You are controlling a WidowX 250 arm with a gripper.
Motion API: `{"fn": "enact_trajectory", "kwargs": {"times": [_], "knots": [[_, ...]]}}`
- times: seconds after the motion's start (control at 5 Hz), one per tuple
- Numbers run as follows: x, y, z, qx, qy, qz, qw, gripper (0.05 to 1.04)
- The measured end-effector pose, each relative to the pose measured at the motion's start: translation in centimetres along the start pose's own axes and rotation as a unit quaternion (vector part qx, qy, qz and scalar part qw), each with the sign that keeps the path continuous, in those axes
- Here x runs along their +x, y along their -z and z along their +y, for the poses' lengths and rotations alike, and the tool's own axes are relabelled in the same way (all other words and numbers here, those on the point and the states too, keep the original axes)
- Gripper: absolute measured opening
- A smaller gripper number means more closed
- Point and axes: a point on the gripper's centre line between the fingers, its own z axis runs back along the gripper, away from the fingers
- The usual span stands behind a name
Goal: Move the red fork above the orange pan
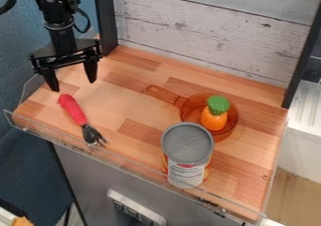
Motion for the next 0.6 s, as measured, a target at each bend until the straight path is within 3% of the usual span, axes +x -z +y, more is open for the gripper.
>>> {"fn": "enact_trajectory", "kwargs": {"times": [0.6], "knots": [[-1.4,3.0,2.1,0.031,0.014,0.000,0.9994,0.999]]}}
